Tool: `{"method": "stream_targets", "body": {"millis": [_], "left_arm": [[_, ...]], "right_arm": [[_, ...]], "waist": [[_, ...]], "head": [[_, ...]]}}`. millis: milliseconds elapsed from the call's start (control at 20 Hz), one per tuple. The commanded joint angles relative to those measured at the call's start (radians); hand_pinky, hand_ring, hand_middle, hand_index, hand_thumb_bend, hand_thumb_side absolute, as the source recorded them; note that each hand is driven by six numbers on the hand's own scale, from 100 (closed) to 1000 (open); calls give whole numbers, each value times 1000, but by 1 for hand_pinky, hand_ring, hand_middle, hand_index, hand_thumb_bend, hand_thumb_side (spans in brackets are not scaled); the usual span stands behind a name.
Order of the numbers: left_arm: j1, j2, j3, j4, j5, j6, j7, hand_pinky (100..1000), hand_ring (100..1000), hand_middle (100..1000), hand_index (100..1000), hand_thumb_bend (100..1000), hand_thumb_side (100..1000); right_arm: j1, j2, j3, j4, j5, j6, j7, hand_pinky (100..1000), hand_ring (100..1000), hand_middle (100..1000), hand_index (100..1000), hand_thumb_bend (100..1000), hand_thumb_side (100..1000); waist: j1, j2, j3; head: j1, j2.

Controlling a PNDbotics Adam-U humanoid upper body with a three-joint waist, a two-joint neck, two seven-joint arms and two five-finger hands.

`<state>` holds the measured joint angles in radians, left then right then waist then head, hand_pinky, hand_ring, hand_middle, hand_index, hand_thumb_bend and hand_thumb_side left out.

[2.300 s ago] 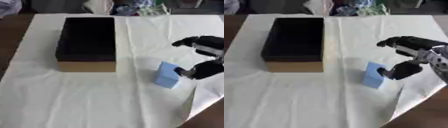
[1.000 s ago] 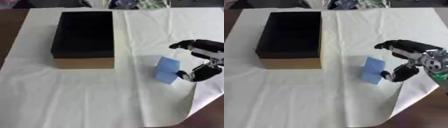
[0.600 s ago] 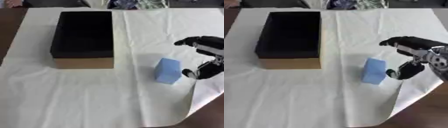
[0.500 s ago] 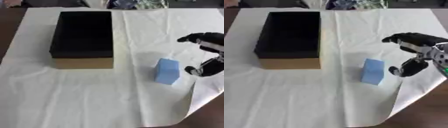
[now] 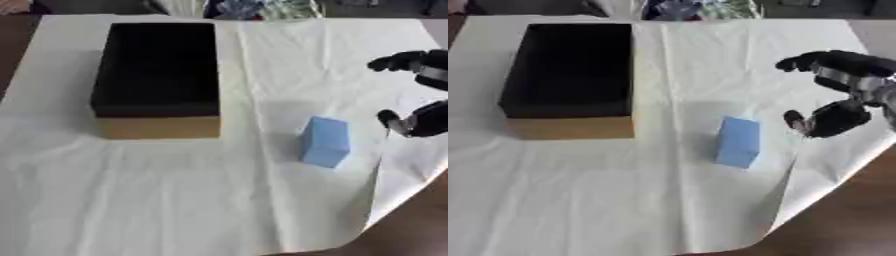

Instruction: Pick up objects on the table and place them in the box.

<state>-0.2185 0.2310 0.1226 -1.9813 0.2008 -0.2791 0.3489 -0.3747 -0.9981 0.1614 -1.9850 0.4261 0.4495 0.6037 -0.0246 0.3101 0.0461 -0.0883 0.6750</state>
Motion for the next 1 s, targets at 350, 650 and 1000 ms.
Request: {"method": "stream_targets", "body": {"millis": [350, 650, 1000], "left_arm": [[-4, 34, 9, -19, -1, 3, 4, 937, 679, 636, 825, 100, 439], [0, 40, 9, -19, -2, 5, 5, 936, 679, 636, 825, 100, 436], [1, 42, 8, -19, -1, 5, 4, 936, 679, 636, 825, 100, 430]], "right_arm": [[17, 19, 22, -15, -84, 18, -49, 1000, 979, 928, 1000, 100, 256], [-1, 65, 49, -15, -69, 3, -44, 1000, 989, 935, 1000, 141, 290], [-15, 87, 87, -15, -4, -1, -9, 1000, 1000, 944, 1000, 248, 363]], "waist": [[-7, -26, -18], [-11, -35, -29], [-13, -43, -26]], "head": [[11, 5], [23, 13], [22, 11]]}}
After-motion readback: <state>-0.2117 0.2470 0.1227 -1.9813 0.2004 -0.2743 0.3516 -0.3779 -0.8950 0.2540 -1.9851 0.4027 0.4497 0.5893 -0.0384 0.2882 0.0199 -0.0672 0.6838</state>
